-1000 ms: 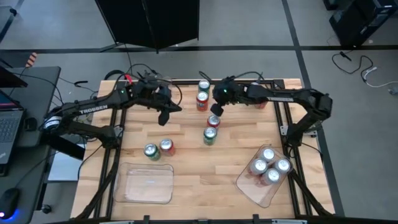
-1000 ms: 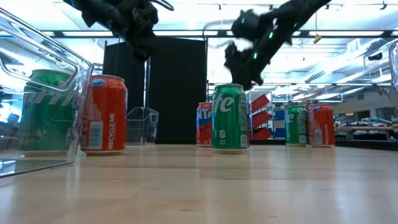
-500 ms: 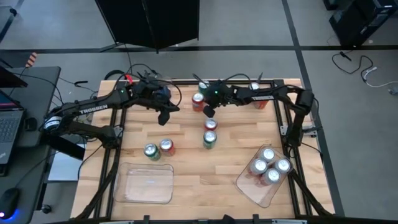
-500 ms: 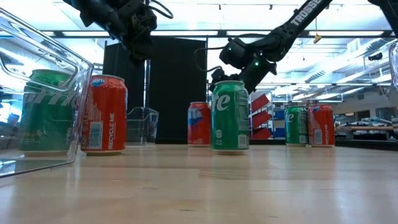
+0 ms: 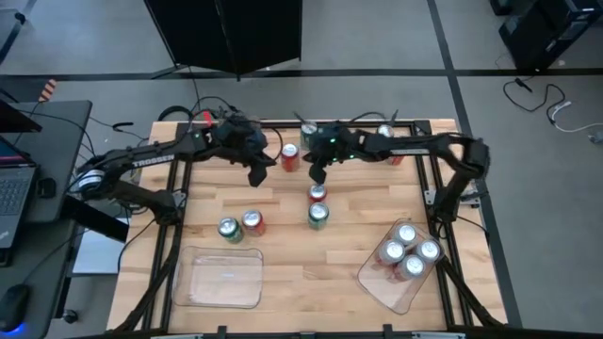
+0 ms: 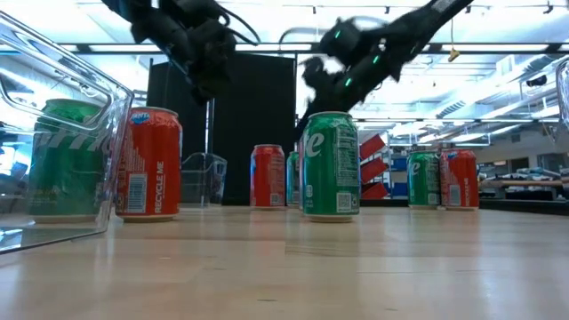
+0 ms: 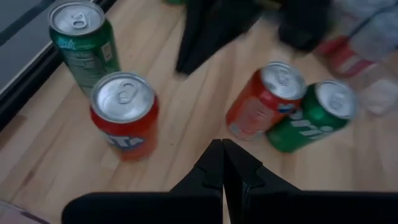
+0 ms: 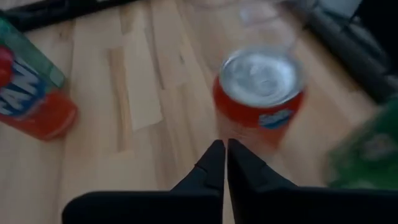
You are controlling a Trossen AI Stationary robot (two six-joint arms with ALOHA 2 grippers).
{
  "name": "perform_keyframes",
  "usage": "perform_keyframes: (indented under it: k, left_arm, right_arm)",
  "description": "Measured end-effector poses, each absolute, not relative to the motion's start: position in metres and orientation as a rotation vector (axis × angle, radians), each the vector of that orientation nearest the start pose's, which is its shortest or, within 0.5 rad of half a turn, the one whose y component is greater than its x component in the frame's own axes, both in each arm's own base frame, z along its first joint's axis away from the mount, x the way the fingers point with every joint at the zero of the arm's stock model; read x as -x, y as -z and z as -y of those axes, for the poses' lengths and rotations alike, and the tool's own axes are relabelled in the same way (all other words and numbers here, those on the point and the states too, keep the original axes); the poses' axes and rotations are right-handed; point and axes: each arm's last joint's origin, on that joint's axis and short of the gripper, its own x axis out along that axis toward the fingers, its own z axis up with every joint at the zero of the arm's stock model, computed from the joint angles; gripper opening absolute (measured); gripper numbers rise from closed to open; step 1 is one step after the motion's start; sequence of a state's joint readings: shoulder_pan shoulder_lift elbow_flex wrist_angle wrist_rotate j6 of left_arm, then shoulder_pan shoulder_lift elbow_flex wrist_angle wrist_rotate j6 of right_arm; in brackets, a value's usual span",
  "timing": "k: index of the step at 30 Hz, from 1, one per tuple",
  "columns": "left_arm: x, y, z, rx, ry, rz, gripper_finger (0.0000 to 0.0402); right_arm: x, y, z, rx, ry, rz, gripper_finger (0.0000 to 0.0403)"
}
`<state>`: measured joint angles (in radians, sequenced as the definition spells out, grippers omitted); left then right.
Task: Sort soda cans
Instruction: Put the orange soda can into the top left transparent bin
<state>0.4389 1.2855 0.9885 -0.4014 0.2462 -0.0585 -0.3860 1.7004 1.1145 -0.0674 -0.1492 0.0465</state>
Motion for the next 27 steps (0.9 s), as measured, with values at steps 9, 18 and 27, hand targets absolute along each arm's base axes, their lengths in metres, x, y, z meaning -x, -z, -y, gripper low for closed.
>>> perform_keyframes:
  k: [9,18,27]
  left_arm:
    - [-0.281,-0.288,-0.122,0.190,-0.143,-0.744,0.0037]
    - [-0.303,-0.281,-0.130,0.247,-0.349,-0.694,0.0183]
    - [-0.305,-0.276,-0.137,0.242,-0.407,-0.705,0.0276]
  right_arm:
    - [-0.279,-0.303,0.096,-0.115,0.376,-0.622,0.0063]
    - [-0.245,-0.298,0.074,-0.107,0.380,-0.599,0.0105]
    - [-0.236,-0.267,0.071,-0.130,0.389,-0.622,0.0112]
